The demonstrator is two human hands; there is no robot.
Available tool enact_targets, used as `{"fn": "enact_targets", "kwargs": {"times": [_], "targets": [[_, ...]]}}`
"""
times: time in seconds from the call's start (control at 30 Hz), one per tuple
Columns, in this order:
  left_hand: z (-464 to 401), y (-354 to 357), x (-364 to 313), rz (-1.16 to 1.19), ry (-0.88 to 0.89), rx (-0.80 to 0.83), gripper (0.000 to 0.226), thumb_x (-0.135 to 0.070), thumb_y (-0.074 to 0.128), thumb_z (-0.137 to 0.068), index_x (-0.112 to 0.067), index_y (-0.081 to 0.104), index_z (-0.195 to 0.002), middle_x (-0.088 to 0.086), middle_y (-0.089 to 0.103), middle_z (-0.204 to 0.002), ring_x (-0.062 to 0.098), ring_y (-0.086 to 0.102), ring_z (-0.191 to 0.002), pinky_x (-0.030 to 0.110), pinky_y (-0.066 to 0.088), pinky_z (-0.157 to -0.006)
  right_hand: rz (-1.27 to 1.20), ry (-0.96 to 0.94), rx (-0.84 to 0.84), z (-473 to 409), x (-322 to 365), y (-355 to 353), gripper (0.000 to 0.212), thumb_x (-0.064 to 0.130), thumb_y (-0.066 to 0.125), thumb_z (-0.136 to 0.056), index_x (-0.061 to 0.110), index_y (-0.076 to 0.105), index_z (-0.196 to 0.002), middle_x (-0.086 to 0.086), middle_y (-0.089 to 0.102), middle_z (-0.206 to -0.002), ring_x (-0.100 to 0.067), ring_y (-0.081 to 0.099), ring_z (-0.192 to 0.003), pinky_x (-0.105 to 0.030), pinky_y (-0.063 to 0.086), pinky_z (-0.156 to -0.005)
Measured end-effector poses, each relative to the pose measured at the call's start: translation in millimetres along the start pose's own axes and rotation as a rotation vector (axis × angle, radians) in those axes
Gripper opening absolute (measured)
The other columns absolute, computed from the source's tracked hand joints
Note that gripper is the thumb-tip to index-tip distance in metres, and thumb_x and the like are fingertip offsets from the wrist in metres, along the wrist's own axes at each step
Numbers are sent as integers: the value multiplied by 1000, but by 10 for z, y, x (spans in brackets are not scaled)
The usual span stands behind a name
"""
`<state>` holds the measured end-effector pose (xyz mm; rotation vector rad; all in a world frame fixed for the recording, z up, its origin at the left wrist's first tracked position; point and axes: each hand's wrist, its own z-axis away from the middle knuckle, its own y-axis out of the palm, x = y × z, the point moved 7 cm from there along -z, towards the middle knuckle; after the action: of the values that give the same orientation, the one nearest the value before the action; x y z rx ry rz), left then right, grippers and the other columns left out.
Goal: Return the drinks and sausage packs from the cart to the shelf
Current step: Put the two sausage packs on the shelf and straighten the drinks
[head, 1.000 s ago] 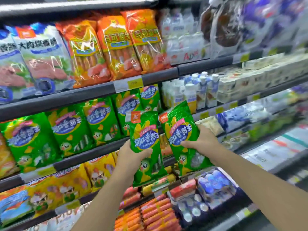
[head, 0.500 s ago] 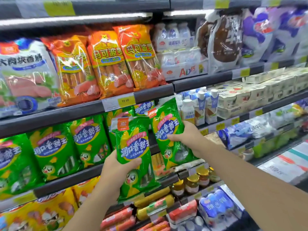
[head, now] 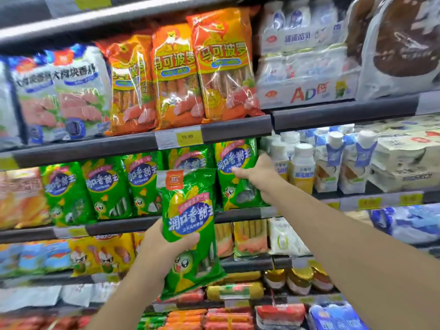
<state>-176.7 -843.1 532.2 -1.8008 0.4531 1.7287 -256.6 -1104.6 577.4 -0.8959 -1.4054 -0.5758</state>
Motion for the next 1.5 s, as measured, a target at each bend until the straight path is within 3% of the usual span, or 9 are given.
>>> {"fn": "enact_targets", "kwargs": {"times": [0.2, 0.5, 0.6, 0.7, 0.87, 1.07, 1.23, 1.37, 1.5], "targets": [[41, -14, -43, -57, -1, -32, 38, -6, 83, -75, -21, 67, -106, -7, 79, -94, 11, 74, -85, 32, 52, -75, -47, -49, -41, -118, -11, 93, 54, 9, 82, -75, 8, 54, -122, -8, 66, -111, -21, 63, -94, -31, 51, -80], [-48, -26, -120, -35, 11, 3, 39, -8, 83, -76, -18, 66, -109, -7, 78, -95, 5, 72, -79, 24, 49, -70, 44, -110, -174, -315, -132, 244, 65, 24, 83, -72, 16, 50, -128, -12, 60, -120, -31, 58, -113, -51, 46, -101], [-88, -38, -123, -15, 7, 16, 39, -9, 83, -75, -19, 65, -109, -8, 78, -94, 5, 72, -79, 26, 49, -70, 163, -114, -212, -201, -59, 250, 80, 14, 78, -80, 8, 32, -146, -16, 46, -141, -30, 43, -132, -38, 37, -111], [-135, -49, -94, -11, 7, 36, 40, -12, 84, -74, -21, 65, -108, -8, 78, -95, 6, 72, -82, 28, 49, -73, 215, -47, -259, -101, -246, 270, 88, -6, 60, -91, 11, 5, -156, -10, 13, -161, -18, 22, -143, -3, 26, -101], [-202, -67, -22, -39, 11, 65, 44, -19, 86, -72, -24, 65, -111, -8, 77, -99, 11, 71, -91, 30, 50, -77, 452, -159, -349, 114, -377, 466, 108, -8, 74, -79, 15, 0, -155, -9, 3, -163, -23, 9, -148, -33, 24, -117], [-243, -120, 32, -28, 14, 84, 42, -17, 86, -73, -24, 66, -109, -7, 77, -99, 13, 72, -92, 32, 53, -81, 434, -268, -345, 14, -344, 487, 91, -5, 63, -88, 17, 6, -156, -6, 7, -159, -19, 15, -142, 3, 24, -96], [-264, -142, 79, -33, 1, 88, 43, -17, 86, -73, -25, 65, -110, -8, 77, -98, 16, 72, -95, 38, 55, -89, 420, -316, -381, -93, -336, 446, 67, 21, 50, -100, 27, 11, -155, 0, 12, -159, -20, 13, -145, -20, 10, -107], [-300, -92, 113, -23, -24, 96, 43, -16, 86, -73, -25, 64, -109, -7, 77, -97, 18, 72, -95, 42, 55, -90, 594, -278, -288, -31, -320, 456, 96, 19, 69, -90, 15, 1, -157, -14, 4, -162, -30, 7, -148, -34, 17, -117], [-357, 134, 32, 37, -25, 129, 45, -12, 85, -74, -20, 63, -112, -9, 78, -93, 9, 74, -86, 30, 54, -79, 432, -368, -352, 243, -209, 260, 62, 28, 66, -91, 9, 39, -144, -11, 33, -147, -24, 30, -138, -34, 26, -114]]}}
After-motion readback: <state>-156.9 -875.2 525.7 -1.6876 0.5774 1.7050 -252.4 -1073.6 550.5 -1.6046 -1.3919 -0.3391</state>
